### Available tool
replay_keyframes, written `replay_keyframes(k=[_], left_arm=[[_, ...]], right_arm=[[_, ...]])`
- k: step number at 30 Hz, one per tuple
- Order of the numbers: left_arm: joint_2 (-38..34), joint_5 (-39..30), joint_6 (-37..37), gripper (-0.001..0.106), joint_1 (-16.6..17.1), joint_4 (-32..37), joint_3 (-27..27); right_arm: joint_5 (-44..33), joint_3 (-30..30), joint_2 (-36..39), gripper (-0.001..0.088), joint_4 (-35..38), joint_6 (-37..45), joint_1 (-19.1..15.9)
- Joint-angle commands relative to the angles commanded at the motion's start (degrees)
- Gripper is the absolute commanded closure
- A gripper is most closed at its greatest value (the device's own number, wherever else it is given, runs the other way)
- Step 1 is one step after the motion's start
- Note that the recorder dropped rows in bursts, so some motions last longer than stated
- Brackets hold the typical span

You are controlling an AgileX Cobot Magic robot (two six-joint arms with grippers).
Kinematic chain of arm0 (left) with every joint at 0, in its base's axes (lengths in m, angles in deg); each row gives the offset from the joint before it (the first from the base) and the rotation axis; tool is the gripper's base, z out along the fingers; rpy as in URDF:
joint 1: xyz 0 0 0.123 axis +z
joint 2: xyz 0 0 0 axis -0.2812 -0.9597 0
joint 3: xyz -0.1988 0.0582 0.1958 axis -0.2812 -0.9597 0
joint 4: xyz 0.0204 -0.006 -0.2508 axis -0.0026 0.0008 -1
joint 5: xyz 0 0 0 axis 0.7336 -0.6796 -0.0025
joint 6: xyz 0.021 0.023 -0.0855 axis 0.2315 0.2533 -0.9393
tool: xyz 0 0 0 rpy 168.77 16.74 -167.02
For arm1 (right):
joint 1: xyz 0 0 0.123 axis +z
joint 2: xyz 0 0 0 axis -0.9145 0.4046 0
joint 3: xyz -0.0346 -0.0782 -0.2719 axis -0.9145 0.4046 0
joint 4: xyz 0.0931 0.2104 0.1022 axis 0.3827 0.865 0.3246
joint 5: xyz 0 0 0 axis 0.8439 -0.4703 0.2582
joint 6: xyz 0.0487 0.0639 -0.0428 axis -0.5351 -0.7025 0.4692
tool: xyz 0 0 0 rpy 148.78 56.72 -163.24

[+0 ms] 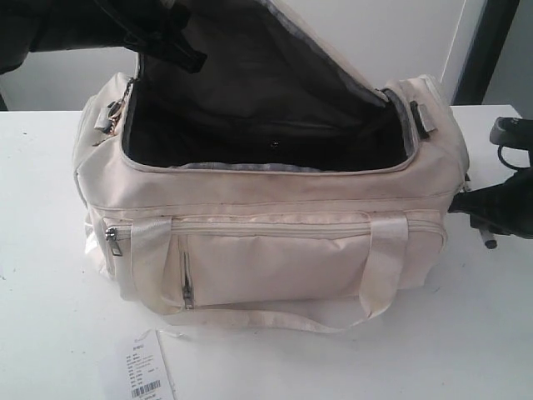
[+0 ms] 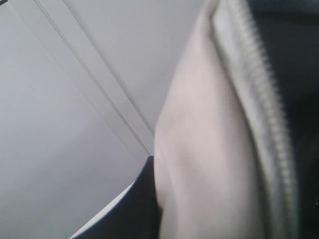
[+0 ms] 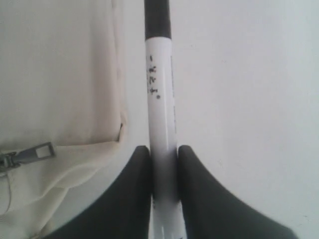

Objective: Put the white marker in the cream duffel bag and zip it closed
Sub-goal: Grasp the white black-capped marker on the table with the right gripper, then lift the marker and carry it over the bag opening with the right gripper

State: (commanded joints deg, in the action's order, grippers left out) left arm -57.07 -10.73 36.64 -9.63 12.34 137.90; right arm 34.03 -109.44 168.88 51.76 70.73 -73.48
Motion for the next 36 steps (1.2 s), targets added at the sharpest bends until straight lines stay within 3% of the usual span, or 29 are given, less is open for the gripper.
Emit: replay_keyframes(k=[6,24,36], left_arm=[[0.0,0.0,0.0,0.105,0.0,0.0,0.0],[0.0,0.0,0.0,0.105,0.0,0.0,0.0],[0.0,0.0,0.0,0.105,0.0,0.0,0.0]], right_arm=[[-1.1,0.45,-4.92,0.0868,-3.95,-0.71,-2.42],[7.33,0.45,-21.43,0.0868,-4.48,-0.6,-2.36],[26.91,9.07,-26.78,0.0868,-4.89,-1.23,7.76]])
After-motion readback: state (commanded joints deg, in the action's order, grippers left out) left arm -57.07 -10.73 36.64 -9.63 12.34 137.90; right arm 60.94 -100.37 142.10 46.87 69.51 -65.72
